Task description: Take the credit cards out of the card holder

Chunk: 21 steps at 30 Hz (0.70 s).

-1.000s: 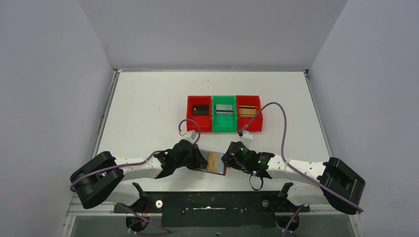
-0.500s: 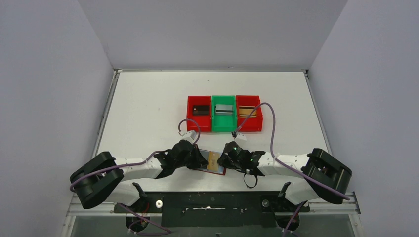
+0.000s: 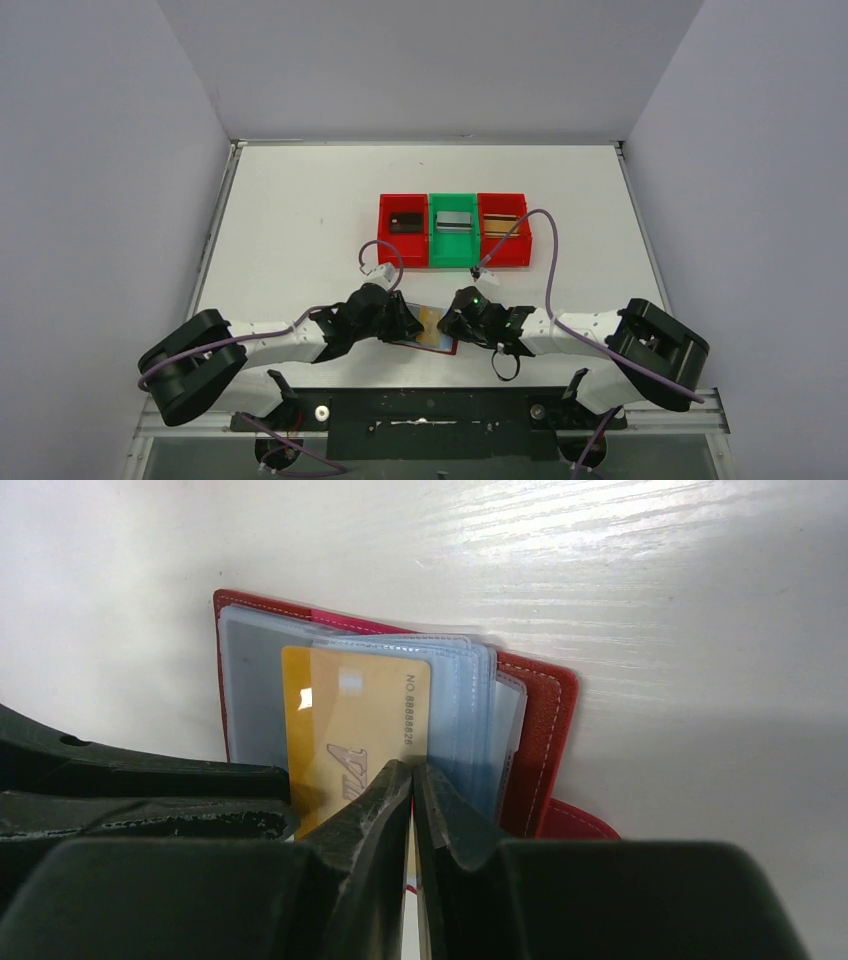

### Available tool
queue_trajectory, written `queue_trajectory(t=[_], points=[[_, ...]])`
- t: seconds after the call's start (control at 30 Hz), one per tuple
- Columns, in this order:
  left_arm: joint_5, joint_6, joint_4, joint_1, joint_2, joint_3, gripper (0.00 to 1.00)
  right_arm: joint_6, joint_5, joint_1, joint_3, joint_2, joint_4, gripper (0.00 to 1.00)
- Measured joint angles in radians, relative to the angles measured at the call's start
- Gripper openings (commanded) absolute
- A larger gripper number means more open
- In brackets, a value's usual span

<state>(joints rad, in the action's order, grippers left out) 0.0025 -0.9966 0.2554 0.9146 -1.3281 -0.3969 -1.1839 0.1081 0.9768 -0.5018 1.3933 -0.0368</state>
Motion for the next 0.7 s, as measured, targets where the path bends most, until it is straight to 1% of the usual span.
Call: queue_trajectory(t=[0.13, 0.37, 0.53, 0.7], points=[[0.014, -0.022, 0.053, 0.0, -0.018, 0.016, 0.28, -0.005, 0.0, 0.0, 0.002, 0.008, -0.019, 0.09], [0.033, -0.052, 0.121, 0.0, -0.061, 0.027, 0.26, -0.008, 0.0, 0.0, 0.01, 0.008, -0.036, 0.09], [0.028, -0.068, 0.135, 0.0, -0.063, 0.037, 0.18, -0.011, -0.001, -0.001, 0.016, 0.007, -0.045, 0.09], [0.008, -0.07, 0.113, -0.002, -0.037, 0.046, 0.01, -0.016, 0.0, -0.001, 0.017, 0.006, -0.045, 0.09]])
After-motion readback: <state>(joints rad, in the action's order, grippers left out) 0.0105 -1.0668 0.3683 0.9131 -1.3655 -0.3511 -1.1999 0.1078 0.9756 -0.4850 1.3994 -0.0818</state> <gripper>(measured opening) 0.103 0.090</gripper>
